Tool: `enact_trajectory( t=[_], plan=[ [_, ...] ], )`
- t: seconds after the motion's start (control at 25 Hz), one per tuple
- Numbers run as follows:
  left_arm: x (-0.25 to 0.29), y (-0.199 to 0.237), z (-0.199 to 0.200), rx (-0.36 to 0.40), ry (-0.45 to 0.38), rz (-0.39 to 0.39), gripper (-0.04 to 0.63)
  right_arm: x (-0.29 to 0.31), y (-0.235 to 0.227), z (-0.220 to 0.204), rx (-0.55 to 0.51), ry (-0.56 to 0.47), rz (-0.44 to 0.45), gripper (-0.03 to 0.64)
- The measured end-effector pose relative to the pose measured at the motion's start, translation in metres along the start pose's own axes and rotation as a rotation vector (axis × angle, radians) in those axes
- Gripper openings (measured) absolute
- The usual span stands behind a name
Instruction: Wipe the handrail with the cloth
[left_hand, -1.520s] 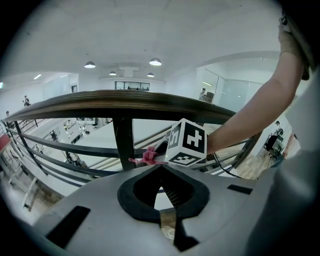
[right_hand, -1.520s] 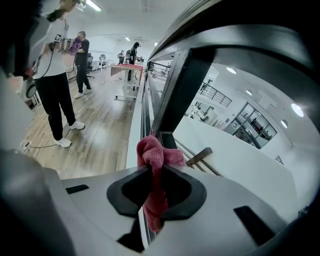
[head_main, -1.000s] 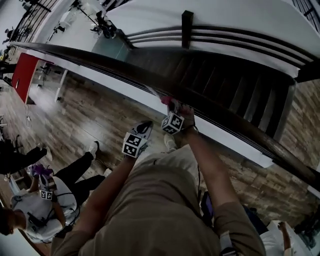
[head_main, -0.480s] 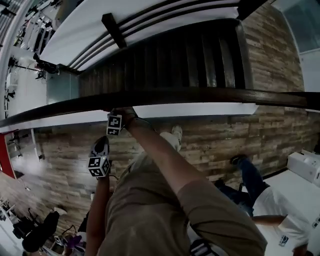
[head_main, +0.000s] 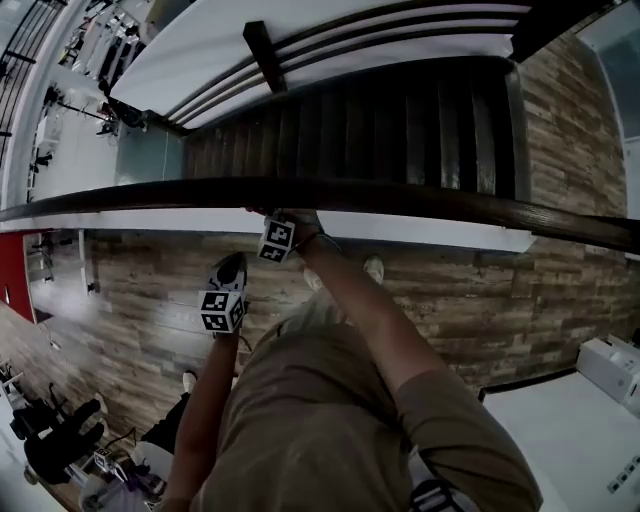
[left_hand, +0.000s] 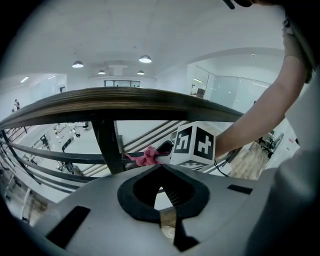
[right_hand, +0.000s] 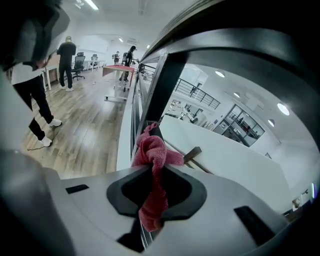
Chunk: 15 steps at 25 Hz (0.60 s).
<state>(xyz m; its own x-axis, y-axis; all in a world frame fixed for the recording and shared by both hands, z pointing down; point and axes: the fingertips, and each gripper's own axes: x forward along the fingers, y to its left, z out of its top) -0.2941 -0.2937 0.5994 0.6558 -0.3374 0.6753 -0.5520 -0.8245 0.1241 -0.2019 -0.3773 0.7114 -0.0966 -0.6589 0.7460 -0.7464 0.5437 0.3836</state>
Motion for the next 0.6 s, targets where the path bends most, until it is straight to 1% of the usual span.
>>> enact_trajectory(
  t=[0.2,0.32,0.44,0.6],
  plan=[
    [-0.003,0.006,-0.012,-0.032,-0.009,0.010,0.018,0.000,0.001,-0.008,-0.008,0.020,0.004,0.060],
    [-0.024,-0.009,-0.014,-0.045,-0.015,0.013,0.018,-0.031,0.001,-0.007,-0.009,0.028,0.010,0.060],
    [-0.036,-0.029,-0.015,-0.056,-0.017,-0.012,0.018,-0.062,0.002,-0.025,-0.007,0.071,0.009,0.060],
    [-0.047,-0.029,-0.014,-0.056,-0.023,-0.016,0.018,-0.066,0.010,-0.046,0.002,0.108,0.001,0.060]
  ],
)
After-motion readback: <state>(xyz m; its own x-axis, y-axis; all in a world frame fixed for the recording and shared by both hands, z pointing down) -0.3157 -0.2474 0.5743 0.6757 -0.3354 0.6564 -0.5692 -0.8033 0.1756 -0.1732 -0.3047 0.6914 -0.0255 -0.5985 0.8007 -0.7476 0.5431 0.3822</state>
